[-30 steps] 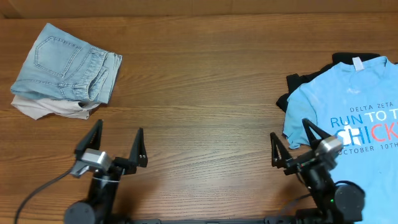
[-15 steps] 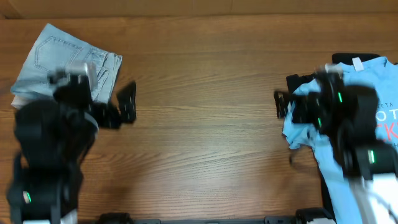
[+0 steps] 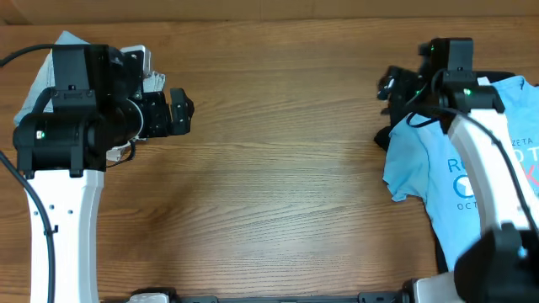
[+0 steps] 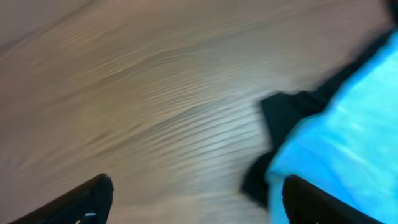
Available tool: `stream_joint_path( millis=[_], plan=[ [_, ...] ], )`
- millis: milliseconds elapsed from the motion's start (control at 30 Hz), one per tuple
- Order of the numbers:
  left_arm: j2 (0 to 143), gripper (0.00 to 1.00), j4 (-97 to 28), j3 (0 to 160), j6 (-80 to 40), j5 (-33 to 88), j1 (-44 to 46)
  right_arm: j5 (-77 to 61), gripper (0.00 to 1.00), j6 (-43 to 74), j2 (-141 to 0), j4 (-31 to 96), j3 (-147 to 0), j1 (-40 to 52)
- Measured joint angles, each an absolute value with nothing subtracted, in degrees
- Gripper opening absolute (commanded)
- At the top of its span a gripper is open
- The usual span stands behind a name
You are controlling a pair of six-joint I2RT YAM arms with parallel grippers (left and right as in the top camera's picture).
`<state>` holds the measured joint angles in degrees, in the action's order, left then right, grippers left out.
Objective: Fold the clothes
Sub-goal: 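Reach the right gripper to the blue t-shirt and grasp its edge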
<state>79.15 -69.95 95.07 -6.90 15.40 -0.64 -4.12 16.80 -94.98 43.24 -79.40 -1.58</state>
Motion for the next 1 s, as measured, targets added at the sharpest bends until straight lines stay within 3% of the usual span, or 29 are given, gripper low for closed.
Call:
stream_joint_path(
  millis=[467, 633, 700, 733, 900, 967, 1000],
  plan=[
    [79.2, 1.00, -69.8, 95.2, -6.9, 18.1, -0.6, 4.7, 0.73, 22.1, -112.5, 39.8, -79.4, -6.2],
    [79.2, 1.00, -70.0, 95.2, -6.9, 18.3, -0.6, 7.7, 0.53, 22.7, -115.5, 40.0, -79.4, -6.2],
    [79.2, 1.00, -70.0, 95.2, -6.9, 18.5, -0.6, 8.4, 0.29, 22.5, -116.1, 39.7, -79.4, -6.2],
    [79.2, 1.00, -70.1, 95.2, -6.9, 18.5, -0.6, 8.6, 0.24, 22.4, -116.1, 39.6, -79.4, -6.2],
    [79.2, 1.00, -70.1, 95.2, -6.9, 18.5, -0.6, 9.5, 0.33, 22.4, -116.1, 39.8, -79.4, -6.3],
    [79.2, 1.00, -70.1, 95.2, -6.9, 18.5, -0.6, 9.5, 0.06, 22.4, -116.1, 40.1, -79.6, -6.5],
    [79.2, 1.00, -70.1, 95.2, -6.9, 18.5, -0.6, 9.4, 0.04, 22.8, -116.1, 40.3, -79.6, -6.7]
  ],
)
